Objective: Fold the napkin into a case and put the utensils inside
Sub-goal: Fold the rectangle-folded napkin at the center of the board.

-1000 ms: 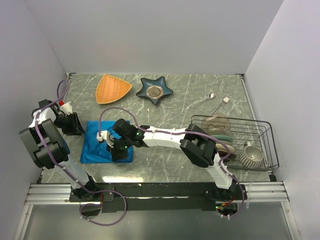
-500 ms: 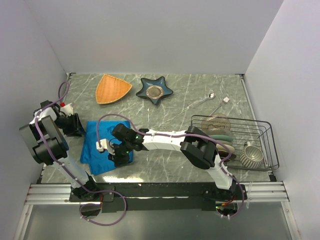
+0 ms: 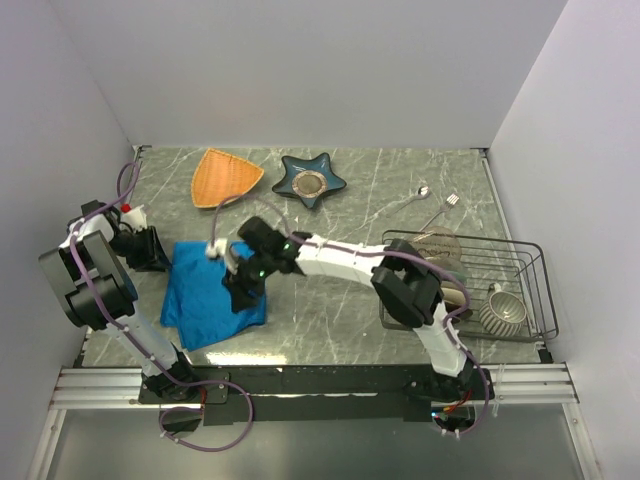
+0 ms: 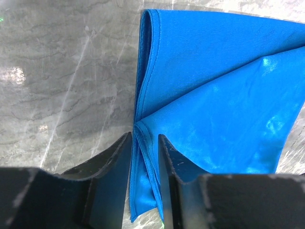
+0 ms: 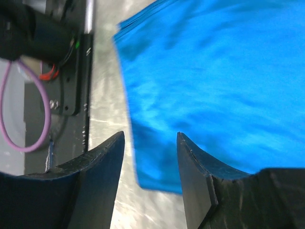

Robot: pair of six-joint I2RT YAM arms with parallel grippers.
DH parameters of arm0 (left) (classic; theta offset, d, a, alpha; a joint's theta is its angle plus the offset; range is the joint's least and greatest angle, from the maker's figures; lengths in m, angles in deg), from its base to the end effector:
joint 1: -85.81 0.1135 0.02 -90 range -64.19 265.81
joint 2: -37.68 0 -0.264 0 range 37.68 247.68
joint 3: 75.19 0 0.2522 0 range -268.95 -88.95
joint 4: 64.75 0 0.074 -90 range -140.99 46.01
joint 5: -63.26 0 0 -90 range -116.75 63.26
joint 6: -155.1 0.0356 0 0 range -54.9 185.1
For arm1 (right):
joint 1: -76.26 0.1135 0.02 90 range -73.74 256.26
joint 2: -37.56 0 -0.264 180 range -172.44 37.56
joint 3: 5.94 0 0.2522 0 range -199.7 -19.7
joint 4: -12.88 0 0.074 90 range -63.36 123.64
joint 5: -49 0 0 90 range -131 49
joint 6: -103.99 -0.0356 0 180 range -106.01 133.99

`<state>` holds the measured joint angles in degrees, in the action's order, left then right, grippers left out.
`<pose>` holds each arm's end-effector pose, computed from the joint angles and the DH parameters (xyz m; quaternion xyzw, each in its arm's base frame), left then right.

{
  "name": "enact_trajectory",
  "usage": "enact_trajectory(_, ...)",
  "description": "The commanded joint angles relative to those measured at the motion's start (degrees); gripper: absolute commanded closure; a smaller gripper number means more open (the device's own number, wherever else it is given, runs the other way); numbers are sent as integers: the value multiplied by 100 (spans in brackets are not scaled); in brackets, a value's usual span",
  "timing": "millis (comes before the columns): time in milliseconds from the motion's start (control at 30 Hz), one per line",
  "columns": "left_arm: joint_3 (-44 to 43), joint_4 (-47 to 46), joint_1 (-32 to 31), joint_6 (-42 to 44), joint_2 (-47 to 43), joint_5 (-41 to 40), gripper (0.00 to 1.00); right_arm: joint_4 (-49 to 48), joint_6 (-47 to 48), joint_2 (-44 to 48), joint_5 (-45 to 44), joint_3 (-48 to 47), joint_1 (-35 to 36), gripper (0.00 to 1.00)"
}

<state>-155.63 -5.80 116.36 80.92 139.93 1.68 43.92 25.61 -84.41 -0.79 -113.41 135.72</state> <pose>0.2903 0.1517 0.1738 -0.1043 0.9608 -0.1942 0.1681 0.2215 0.4206 0.2021 -0.6111 0.6317 0.4349 0.1957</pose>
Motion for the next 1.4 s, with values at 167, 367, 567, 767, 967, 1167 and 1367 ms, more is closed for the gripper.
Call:
enact_trajectory(167,-284,7,-58,133,145,225,77,-5,-872,622,444,-200,-796,44)
enact_trajectory(367,-390,-19,-57,1,216,251,89,-31,-933,728,435,-7,-1024,44)
enact_trajectory(567,-636,-80,-92,-158,224,199,99,-58,-1091,684,497,-7,-1235,44)
enact_trajectory(767,-961,86,-207,-166,418,84,99,74,-986,666,480,37,-1305,43)
enact_trajectory(967,-646,236,-207,-175,120,93,54,48,-995,692,471,90,-1349,43)
enact_trajectory(1167,-241,139,-198,-289,22,198,53,39,-1047,666,488,81,-1358,43)
enact_trajectory(1367,-153,113,-198,-307,14,251,59,74,-1012,666,479,90,-1367,43)
